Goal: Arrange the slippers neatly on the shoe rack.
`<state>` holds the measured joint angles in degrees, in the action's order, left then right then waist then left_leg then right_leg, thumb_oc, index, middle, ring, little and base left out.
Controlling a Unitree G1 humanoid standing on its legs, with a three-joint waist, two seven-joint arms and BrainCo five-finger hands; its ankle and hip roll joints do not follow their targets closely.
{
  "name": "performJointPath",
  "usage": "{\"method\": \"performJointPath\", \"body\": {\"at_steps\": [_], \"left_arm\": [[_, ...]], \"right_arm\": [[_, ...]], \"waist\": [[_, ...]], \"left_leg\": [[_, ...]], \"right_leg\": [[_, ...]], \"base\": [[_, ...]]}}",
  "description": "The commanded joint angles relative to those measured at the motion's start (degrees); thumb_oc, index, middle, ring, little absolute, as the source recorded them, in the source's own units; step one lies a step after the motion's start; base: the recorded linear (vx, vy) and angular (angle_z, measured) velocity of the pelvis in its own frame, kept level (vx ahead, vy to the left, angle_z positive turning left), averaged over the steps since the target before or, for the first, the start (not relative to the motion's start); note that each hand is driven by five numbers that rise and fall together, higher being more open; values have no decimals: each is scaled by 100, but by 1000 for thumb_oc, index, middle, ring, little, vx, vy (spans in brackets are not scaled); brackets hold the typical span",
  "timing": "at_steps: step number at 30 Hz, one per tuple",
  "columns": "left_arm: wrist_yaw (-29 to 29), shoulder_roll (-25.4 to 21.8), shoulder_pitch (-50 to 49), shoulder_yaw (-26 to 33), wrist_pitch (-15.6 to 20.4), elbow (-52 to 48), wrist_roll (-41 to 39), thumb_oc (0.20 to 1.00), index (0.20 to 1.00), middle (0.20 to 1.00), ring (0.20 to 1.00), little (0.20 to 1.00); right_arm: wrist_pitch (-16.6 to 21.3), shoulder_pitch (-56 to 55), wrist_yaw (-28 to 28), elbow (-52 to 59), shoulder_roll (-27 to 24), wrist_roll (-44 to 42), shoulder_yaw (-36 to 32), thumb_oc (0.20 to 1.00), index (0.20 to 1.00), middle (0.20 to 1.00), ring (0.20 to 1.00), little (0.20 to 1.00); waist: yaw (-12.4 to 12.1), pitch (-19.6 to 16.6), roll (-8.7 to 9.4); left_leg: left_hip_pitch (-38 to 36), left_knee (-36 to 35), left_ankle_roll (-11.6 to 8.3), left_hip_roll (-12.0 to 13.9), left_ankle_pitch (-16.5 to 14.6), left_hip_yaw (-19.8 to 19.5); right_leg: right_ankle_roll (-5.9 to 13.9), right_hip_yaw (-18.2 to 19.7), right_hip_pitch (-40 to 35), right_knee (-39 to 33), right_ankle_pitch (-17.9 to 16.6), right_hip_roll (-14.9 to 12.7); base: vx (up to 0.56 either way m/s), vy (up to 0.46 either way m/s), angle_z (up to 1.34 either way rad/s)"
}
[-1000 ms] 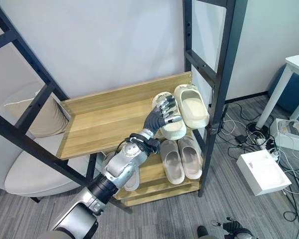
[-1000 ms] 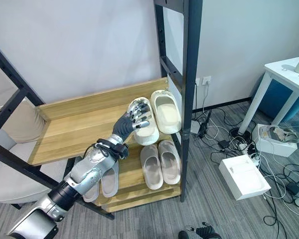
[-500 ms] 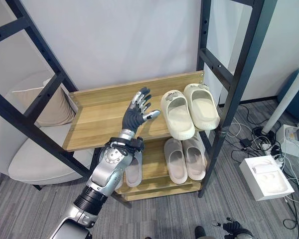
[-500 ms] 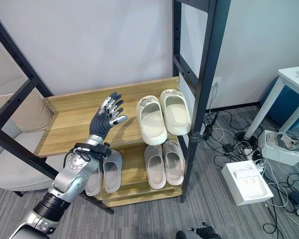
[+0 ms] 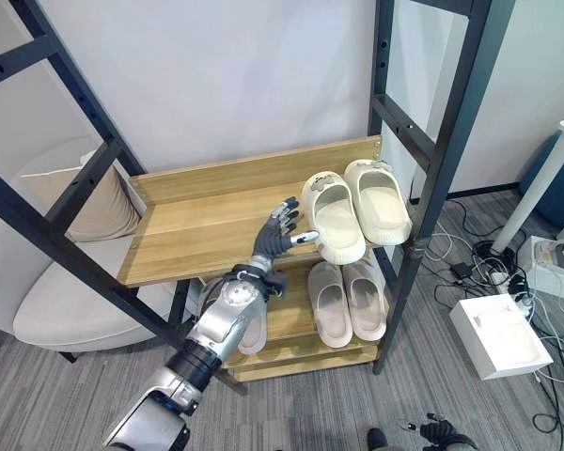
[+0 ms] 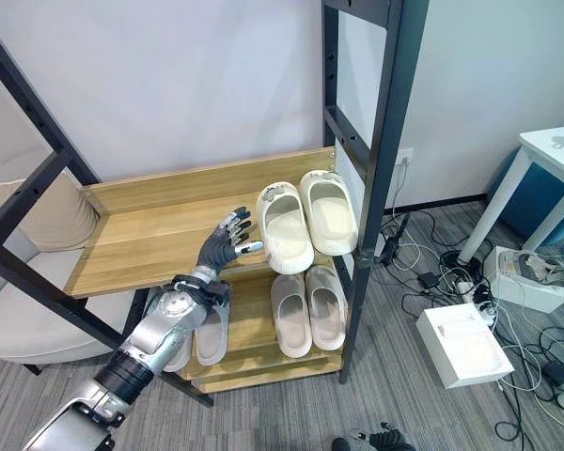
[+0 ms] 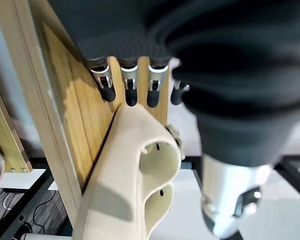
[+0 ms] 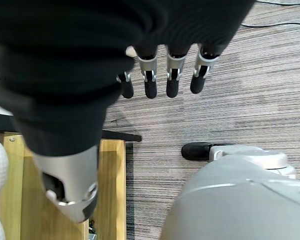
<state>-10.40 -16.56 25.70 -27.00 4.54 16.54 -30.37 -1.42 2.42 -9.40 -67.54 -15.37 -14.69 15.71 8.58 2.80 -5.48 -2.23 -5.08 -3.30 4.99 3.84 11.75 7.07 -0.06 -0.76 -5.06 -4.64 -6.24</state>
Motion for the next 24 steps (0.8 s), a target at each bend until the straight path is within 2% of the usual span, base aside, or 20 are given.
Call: {"method": "performJointPath", "body": {"at_steps": [1,8,20,24], "left_arm": [[-16,213,768,-215,80,545,-27,1000,1000,1000,1000,1000],[-161,407,1219,-317,113,933,-14,1000,1000,1000,1000,1000],[-644,654,2677,-300,103,3031,168,1000,1000,1000,1000,1000],[-660,633,2747,-276,122,3150,242,1000,1000,1000,1000,1000]], "right_arm": [[111,273,-82,-96,163,-101,149,1000,1000,1000,1000,1000],[123,280,-120,-88,146,-118,222,1000,1000,1000,1000,1000],[194,273,-190,-127,48,-93,472,1000,1000,1000,1000,1000],[223,247,-194,-129,68,-87,494,1000,1000,1000,1000,1000]], "waist": [[138,109,193],[212,112,175],[463,132,153],[497,129,147]], "left_leg": [[-170,8,-211,64,-284,-112],[-176,8,-221,75,-281,-80],[-120,8,-267,102,-257,23],[-138,8,-269,109,-260,45]], "right_leg": [[-50,-259,-218,6,519,238],[-40,-234,-196,6,516,240],[-13,-157,-73,6,462,269],[-13,-116,-77,6,460,280]], "base": [[0,0,0],[0,0,0],[0,0,-1],[9,-10,-15]]}}
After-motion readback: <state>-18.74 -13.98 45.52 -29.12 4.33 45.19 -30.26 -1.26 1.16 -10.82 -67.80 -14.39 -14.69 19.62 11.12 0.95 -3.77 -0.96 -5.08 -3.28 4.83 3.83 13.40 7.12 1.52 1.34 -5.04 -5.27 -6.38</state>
